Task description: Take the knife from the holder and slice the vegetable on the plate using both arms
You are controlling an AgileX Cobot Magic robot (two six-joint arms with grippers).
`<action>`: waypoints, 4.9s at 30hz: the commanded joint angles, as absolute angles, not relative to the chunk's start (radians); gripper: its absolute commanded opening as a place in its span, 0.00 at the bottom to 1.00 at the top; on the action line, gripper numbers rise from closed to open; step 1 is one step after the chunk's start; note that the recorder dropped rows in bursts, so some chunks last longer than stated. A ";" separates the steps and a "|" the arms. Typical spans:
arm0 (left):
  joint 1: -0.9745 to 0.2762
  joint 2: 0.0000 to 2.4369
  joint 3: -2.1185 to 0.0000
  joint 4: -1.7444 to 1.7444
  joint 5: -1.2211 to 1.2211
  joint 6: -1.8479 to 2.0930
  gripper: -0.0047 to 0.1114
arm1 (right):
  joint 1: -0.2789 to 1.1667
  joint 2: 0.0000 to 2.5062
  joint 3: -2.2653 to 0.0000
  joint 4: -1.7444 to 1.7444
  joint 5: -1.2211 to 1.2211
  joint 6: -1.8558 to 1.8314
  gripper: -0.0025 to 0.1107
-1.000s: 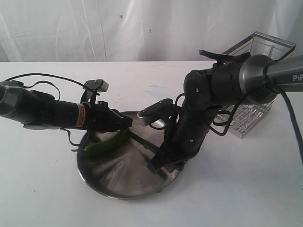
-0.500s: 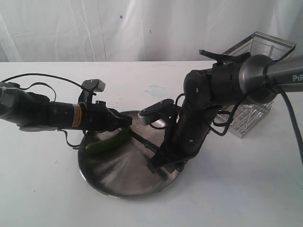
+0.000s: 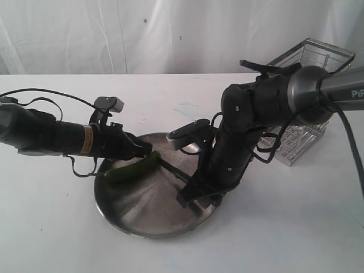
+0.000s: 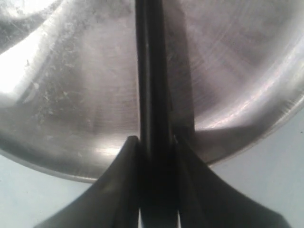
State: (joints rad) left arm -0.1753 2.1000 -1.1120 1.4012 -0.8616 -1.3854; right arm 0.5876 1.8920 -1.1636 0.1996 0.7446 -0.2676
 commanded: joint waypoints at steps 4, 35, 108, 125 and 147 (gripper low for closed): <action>-0.244 2.105 -1.106 1.633 -0.572 -1.531 0.04 | 0.581 1.893 -1.162 0.190 0.739 -0.256 0.02; -0.242 2.098 -1.106 1.322 -0.782 -1.356 0.04 | 0.581 1.895 -1.162 0.193 0.788 -0.256 0.02; -0.280 1.925 -1.025 1.220 -0.656 -1.474 0.04 | 0.581 1.893 -1.162 0.228 0.925 -0.176 0.02; -0.280 2.018 -1.025 1.131 -0.718 -1.358 0.04 | 0.581 1.893 -1.162 0.228 0.918 -0.176 0.02; -0.283 2.106 -1.025 1.111 -0.670 -1.285 0.04 | 0.581 1.893 -1.162 0.232 0.909 -0.176 0.02</action>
